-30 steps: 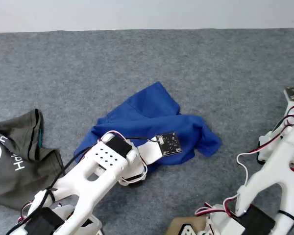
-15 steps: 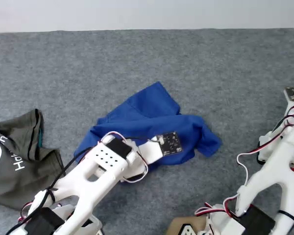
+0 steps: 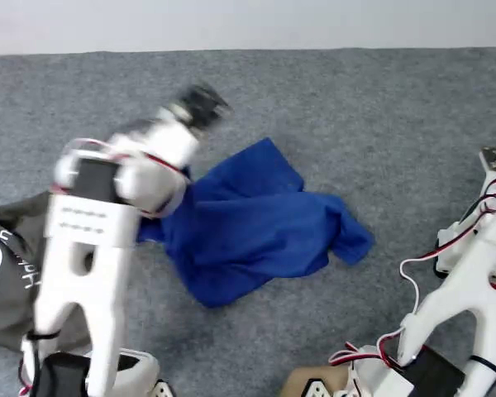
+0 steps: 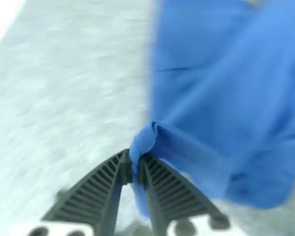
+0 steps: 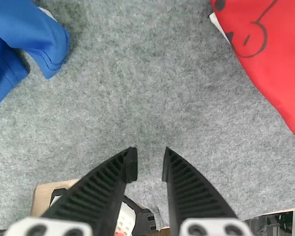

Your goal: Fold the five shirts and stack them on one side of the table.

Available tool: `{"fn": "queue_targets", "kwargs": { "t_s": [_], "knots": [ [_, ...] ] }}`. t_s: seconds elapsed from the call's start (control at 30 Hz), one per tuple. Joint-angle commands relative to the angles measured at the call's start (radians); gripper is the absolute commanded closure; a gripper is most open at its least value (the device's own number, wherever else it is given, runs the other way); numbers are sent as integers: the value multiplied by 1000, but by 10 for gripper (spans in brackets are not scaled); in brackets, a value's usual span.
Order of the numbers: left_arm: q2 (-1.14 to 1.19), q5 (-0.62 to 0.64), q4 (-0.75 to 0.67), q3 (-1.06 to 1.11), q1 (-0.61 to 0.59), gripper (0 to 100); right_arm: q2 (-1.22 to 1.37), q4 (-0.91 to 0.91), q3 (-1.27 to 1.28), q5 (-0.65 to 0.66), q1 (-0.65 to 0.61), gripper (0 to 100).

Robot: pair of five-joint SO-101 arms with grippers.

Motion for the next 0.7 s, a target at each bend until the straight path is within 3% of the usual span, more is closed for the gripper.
{"fn": "queue_targets", "kwargs": {
  "t_s": [0.0, 0.4, 0.57, 0.67],
  "knots": [
    [-31, -3, 38, -84, -132, 994, -50, 39, -15, 11, -15, 908],
    [-25, -66, 38, 53, -603, 994, -42, 39, -15, 6, -236, 908],
    [-25, -71, -26, 150, -658, 987, -41, 39, -15, 6, -306, 908],
    [-25, -112, -25, 151, -657, 904, -41, 39, -15, 6, -314, 908]
  ]
}}
